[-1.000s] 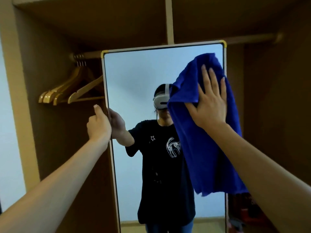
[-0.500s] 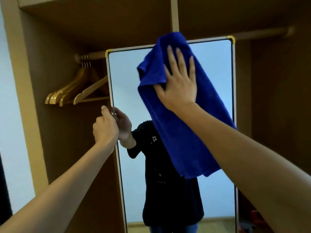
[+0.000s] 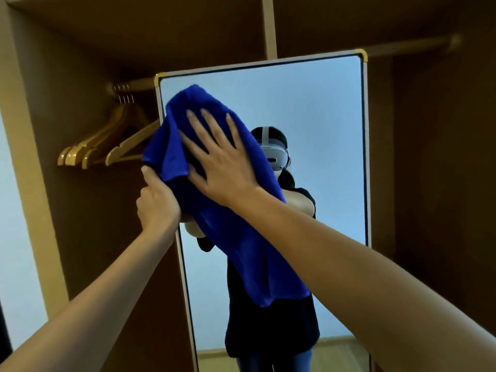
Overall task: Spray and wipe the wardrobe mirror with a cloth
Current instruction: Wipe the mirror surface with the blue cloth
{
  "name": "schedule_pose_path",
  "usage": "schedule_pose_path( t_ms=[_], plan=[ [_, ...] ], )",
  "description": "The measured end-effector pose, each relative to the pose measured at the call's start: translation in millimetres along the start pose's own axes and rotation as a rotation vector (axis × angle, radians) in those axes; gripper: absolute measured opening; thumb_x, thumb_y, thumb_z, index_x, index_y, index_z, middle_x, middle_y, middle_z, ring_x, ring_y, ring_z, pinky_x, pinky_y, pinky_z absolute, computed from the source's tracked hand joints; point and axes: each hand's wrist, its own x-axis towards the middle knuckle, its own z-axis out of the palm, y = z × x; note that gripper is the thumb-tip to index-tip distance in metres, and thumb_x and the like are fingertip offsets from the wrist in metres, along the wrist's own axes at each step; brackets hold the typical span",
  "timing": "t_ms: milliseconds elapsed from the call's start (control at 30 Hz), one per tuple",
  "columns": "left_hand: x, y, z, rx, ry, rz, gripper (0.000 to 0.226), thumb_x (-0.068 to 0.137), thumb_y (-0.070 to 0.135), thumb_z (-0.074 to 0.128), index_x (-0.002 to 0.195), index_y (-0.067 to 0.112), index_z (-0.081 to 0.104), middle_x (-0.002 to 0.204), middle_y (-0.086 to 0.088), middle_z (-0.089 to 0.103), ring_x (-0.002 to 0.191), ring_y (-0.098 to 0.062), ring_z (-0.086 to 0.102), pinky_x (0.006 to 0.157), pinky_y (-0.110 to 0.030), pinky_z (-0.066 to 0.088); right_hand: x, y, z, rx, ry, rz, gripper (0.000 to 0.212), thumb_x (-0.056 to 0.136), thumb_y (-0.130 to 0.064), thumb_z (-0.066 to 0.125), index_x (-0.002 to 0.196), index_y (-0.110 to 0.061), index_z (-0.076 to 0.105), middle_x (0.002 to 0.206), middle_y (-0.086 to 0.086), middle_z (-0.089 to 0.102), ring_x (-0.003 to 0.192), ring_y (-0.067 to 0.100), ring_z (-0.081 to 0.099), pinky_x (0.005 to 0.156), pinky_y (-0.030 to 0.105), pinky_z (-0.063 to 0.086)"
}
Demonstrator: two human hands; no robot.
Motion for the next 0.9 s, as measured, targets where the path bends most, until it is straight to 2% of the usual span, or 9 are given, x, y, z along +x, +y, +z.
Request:
schedule_pose_path(
  t_ms=[167,267,333,433,533,633,700,800,900],
  plan=[
    [-13,-4,1,-0.096,-0.043,-0.018,0.058,0.103,0.050,0.014,0.103,0.010,0.057,0.093,-0.004,0.059,0.089,-0.021,0.058,0.077,-0.030,0.039,-54,13,3,0.054,0.047,-0.011,0.059,0.097,-0.045,0.040,0.152,-0.025,0.031,0.161,0.006,0.021,0.150,0.025,0.014,0.120,0.051,0.006],
    [-24,-18,3,-0.083,-0.107,0.081,0.044,0.104,0.043,0.025,0.113,0.012,0.055,0.096,0.004,0.059,0.095,-0.011,0.058,0.073,-0.019,0.038,-75,27,-1,0.075,0.069,0.039,0.059,0.097,-0.044,0.043,0.151,-0.022,0.034,0.160,0.007,0.023,0.149,0.024,0.018,0.121,0.049,0.007],
    [-38,-28,3,-0.066,-0.121,0.181,0.034,0.103,0.037,0.034,0.126,0.016,0.049,0.107,0.010,0.057,0.102,-0.002,0.055,0.075,-0.009,0.037,-84,33,-3,0.084,0.058,0.079,0.061,0.097,-0.045,0.044,0.151,-0.021,0.032,0.161,0.008,0.021,0.149,0.024,0.017,0.121,0.049,0.006],
    [-68,-36,5,-0.046,-0.127,0.374,0.056,0.097,0.039,0.049,0.145,0.015,0.033,0.146,0.008,0.036,0.126,0.008,0.033,0.089,0.003,0.031,-93,38,-5,0.105,0.036,0.124,0.063,0.098,-0.045,0.044,0.153,-0.020,0.027,0.162,0.008,0.017,0.150,0.024,0.014,0.121,0.050,0.006],
    [-82,-34,10,-0.035,-0.335,0.562,0.080,0.086,0.032,0.068,0.150,0.013,0.023,0.140,0.026,0.026,0.126,0.022,0.025,0.097,0.003,0.025,-98,40,-8,0.124,0.029,0.170,0.059,0.099,-0.040,0.040,0.153,-0.021,0.026,0.162,0.008,0.017,0.150,0.023,0.013,0.121,0.049,0.006],
    [-75,-33,18,0.047,-0.435,0.645,0.091,0.082,0.021,0.075,0.151,0.013,0.016,0.138,0.014,0.035,0.125,0.008,0.039,0.099,-0.003,0.033,-105,43,-8,0.135,0.033,0.193,0.056,0.099,-0.027,0.038,0.153,-0.019,0.025,0.162,0.008,0.018,0.150,0.023,0.014,0.121,0.048,0.008],
    [-69,-28,22,0.077,-0.379,0.645,0.085,0.083,0.012,0.073,0.150,0.012,0.021,0.128,0.006,0.047,0.110,-0.001,0.051,0.092,-0.008,0.042,-110,45,-11,0.155,0.029,0.204,0.057,0.099,-0.025,0.038,0.153,-0.017,0.024,0.162,0.008,0.017,0.150,0.024,0.013,0.121,0.048,0.008],
    [-63,-13,27,0.135,-0.322,0.657,0.045,0.088,0.009,0.065,0.131,0.010,0.051,0.108,0.001,0.051,0.093,-0.014,0.057,0.082,-0.018,0.046,-119,47,-15,0.219,0.011,0.242,0.053,0.103,-0.030,0.031,0.154,-0.020,0.021,0.162,0.006,0.016,0.150,0.022,0.010,0.122,0.047,0.006],
    [-66,0,29,0.021,-0.421,0.502,0.012,0.094,0.022,0.059,0.103,0.015,0.057,0.099,0.001,0.052,0.080,0.001,0.054,0.073,-0.015,0.045,-129,50,-21,0.302,-0.007,0.318,0.052,0.105,-0.040,0.029,0.154,-0.027,0.019,0.163,0.001,0.012,0.151,0.017,0.005,0.122,0.043,0.003]
  ],
)
